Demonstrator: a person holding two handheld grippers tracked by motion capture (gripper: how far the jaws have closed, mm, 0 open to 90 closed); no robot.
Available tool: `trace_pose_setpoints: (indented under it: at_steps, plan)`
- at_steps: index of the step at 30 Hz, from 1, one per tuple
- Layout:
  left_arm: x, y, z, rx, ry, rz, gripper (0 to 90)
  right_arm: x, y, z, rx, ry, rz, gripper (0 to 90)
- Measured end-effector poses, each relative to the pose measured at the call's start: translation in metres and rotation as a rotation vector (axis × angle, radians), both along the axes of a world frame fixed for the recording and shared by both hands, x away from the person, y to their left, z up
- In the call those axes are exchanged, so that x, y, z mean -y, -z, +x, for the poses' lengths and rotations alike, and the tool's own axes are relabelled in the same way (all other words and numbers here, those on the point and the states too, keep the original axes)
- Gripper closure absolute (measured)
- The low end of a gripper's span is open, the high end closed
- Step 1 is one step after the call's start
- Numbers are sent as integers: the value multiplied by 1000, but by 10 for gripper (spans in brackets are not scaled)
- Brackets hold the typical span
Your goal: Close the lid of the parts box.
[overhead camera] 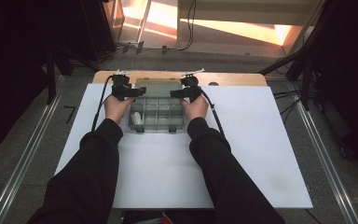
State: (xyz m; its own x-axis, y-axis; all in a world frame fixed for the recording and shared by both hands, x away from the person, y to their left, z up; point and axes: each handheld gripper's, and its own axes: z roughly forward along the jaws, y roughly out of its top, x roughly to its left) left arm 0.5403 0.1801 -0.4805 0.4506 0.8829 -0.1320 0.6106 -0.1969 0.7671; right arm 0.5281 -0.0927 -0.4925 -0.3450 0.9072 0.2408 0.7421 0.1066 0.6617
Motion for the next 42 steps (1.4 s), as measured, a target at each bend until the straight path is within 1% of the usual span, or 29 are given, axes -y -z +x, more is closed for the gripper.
trace_pose_setpoints:
  at_steps: [3, 5, 7, 8, 9, 12, 14, 16, 18, 20, 24, 28, 31, 39, 42]
  plan:
    - [0, 4, 2, -6, -6, 11, 249, -2, 2, 1, 4, -3, 5, 269]
    - [1, 7, 2, -4, -12, 12, 249, -3, 3, 2, 6, -4, 3, 269]
    - [2, 9, 3, -12, -12, 11, 249, -5, 4, 4, 0, -6, 2, 268]
    - [3, 10, 3, -11, -15, 9, 248, -6, 4, 4, 6, -11, -1, 266]
    - [3, 11, 3, -15, -8, 18, 248, -7, 5, 4, 5, -5, -5, 262]
    - [4, 14, 4, -21, -11, 14, 248, -9, 6, 6, 0, 4, -10, 253]
    - [6, 17, 5, -23, -8, 20, 249, -9, 7, 7, -9, 9, -7, 249]
    - [6, 18, 5, -24, -2, 12, 248, -9, 7, 9, -21, 11, -1, 246]
    - [6, 19, 6, -26, -8, 7, 246, -9, 8, 10, -29, 14, 8, 240]
    - [6, 19, 6, -37, -1, -7, 246, -8, 8, 11, -35, 9, 12, 234]
    - [5, 20, 8, -35, 7, -7, 234, -8, 9, 13, -48, 1, 19, 218]
    - [4, 21, 9, -42, 13, -19, 219, -6, 10, 15, -73, -3, 39, 203]
    - [4, 22, 9, -37, 14, -23, 210, -6, 10, 16, -79, -9, 36, 198]
    - [3, 25, 11, -53, 1, -55, 203, -6, 8, 18, -105, -9, 36, 199]
    - [3, 25, 11, -54, 2, -55, 204, -6, 8, 18, -111, -6, 39, 203]
